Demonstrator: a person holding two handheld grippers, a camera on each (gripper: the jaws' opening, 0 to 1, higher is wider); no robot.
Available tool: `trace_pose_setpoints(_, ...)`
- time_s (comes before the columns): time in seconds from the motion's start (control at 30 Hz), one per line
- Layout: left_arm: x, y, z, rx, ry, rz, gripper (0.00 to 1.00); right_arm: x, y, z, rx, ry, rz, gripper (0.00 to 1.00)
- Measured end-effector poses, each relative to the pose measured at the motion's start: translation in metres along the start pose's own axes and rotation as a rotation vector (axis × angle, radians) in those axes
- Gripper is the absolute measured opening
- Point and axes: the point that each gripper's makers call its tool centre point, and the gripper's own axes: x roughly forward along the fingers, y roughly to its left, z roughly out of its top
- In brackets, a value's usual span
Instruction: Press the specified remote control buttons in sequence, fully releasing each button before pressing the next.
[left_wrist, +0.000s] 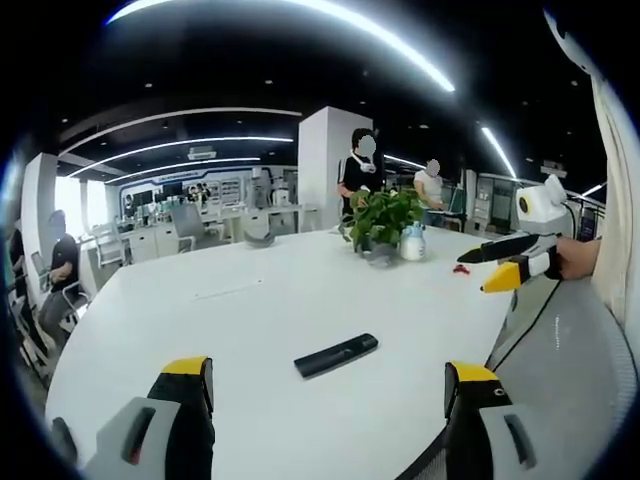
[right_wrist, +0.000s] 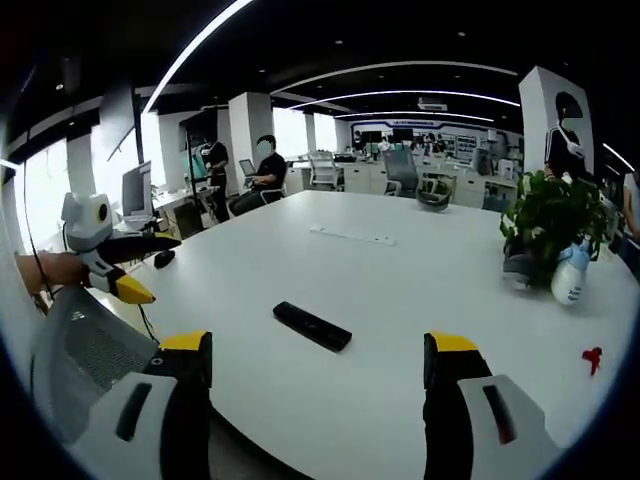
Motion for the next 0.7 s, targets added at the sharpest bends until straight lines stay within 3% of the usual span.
trace_pose_setpoints(0.7,0.0006,-0.0019,-0.0032,0.008,0.018,-0.01,1.0,-0.0019,-0.0015,0.0023,-0.001,-0.011,-0.009,0.88)
